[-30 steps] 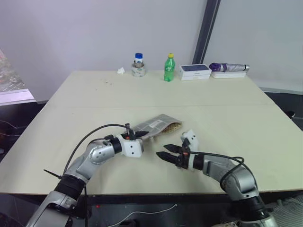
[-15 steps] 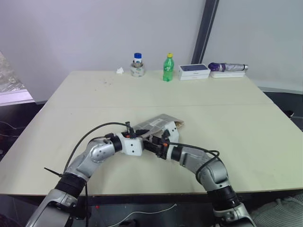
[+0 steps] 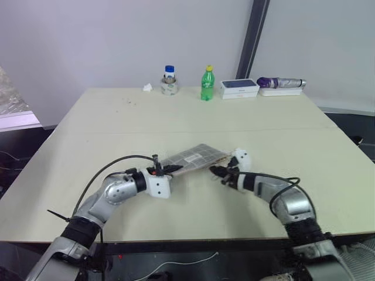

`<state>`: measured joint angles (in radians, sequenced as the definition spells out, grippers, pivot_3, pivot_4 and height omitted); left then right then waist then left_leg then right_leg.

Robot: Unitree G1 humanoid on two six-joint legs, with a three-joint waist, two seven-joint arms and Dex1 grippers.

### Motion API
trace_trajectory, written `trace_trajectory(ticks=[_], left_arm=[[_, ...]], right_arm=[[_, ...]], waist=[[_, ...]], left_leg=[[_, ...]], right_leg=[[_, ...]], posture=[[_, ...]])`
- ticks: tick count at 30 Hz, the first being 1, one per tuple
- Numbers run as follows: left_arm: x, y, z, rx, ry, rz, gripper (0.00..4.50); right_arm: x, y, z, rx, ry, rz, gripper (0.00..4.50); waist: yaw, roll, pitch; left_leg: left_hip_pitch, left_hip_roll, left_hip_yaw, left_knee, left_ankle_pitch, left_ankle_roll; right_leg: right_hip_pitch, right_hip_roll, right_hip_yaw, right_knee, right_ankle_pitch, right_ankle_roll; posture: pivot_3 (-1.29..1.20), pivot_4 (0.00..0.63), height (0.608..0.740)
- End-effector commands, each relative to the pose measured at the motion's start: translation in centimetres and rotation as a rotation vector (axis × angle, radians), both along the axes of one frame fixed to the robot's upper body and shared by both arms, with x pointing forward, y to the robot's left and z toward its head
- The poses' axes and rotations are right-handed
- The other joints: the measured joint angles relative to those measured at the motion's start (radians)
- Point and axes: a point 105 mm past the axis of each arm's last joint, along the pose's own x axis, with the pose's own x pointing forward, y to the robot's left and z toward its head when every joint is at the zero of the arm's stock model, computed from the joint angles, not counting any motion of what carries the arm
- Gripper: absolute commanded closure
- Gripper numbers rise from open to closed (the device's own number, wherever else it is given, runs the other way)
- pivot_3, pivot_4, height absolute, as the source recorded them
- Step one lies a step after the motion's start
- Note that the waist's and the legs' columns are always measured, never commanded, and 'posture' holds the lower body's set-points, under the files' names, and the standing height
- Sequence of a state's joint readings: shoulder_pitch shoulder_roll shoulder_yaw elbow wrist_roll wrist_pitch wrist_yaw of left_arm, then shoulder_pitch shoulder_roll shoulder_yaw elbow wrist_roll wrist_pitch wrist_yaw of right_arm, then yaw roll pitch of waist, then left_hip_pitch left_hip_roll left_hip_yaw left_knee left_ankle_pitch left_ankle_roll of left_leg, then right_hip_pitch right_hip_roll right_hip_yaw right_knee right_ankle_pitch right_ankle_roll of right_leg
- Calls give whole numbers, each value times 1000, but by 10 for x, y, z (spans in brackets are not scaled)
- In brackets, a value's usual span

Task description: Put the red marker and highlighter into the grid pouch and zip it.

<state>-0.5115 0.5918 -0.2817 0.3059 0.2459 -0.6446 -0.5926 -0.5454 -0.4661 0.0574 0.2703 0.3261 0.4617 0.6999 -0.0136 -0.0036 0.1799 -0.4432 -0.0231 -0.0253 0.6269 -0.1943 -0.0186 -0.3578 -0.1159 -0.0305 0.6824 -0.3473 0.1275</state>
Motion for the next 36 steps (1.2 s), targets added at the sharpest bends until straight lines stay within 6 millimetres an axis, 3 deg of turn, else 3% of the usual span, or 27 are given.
trace_trajectory(ticks=[1, 5, 9, 13, 14, 16, 19, 23, 25, 30, 36], left_arm=[[10, 34, 9, -30, 42, 91, 4500], [13, 49, 7, -92, 171, 121, 4500], [7, 53, 11, -232, 298, 107, 3019], [0, 68, 11, -332, 338, 164, 884], [-9, 72, 5, -354, 392, 167, 436], [-27, 79, -7, -412, 530, 175, 436], [-38, 96, -17, -464, 615, 267, 436], [-48, 121, -13, -534, 614, 397, 436], [-49, 139, -10, -655, 680, 485, 436], [-56, 169, -2, -804, 666, 575, 436], [-61, 199, -4, -751, 576, 666, 436]], right_arm=[[16, -34, 23, -29, -102, -102, 4484], [11, -27, 23, -1, -92, -47, 4484], [3, -24, 21, -33, -118, -4, 3087], [-12, -32, 25, -88, -137, 70, 996], [-21, -34, 27, -78, -118, 117, 977], [-33, -40, 32, -87, -119, 165, 977], [-42, -54, 34, -143, -128, 172, 977], [-52, -81, 37, -172, -111, 126, 977], [-57, -91, 39, -179, -108, 110, 977], [-59, -105, 44, -177, -116, 60, 977], [-58, -115, 42, -184, -125, 16, 977]], waist=[[0, 0, 0], [-1, 0, 0], [0, 0, 0], [1, 0, 0], [1, 0, 0], [-2, 1, 0], [-2, 0, 0], [6, 0, 0], [8, 0, 0], [3, 0, 0], [4, 0, 0]], left_leg=[[0, 0, 0, 0, 0, 0], [0, 0, 0, 0, 0, 0], [0, 1, 0, 0, 0, 0], [0, 2, 0, 1, 0, 0], [0, 2, 0, 1, 0, 0], [0, 3, 0, 0, 0, 0], [0, 4, 1, 0, 0, 1], [1, 4, 0, 1, 0, 1], [1, 3, 0, 1, -1, 1], [1, 4, 0, 1, -1, 1], [1, 3, 0, 1, -1, 1]], right_leg=[[0, 0, 0, 0, 0, 0], [0, 0, 0, 0, 0, 0], [0, 0, 0, 0, 0, 0], [1, -1, 0, -1, 0, 0], [1, -1, 0, -1, 0, 0], [1, -1, 0, -1, 0, 0], [1, -1, 1, -2, 0, 0], [3, -1, 0, -2, 0, 0], [3, -2, 0, -2, 0, 0], [3, -2, 0, -2, 0, 0], [3, -2, 0, -2, 0, 0]], posture=[[0, 150, 740], [0, 150, 740], [0, 150, 740], [0, 150, 740], [0, 150, 740], [0, 150, 740], [0, 150, 740], [0, 150, 740], [0, 150, 740], [0, 150, 740], [0, 150, 740]])
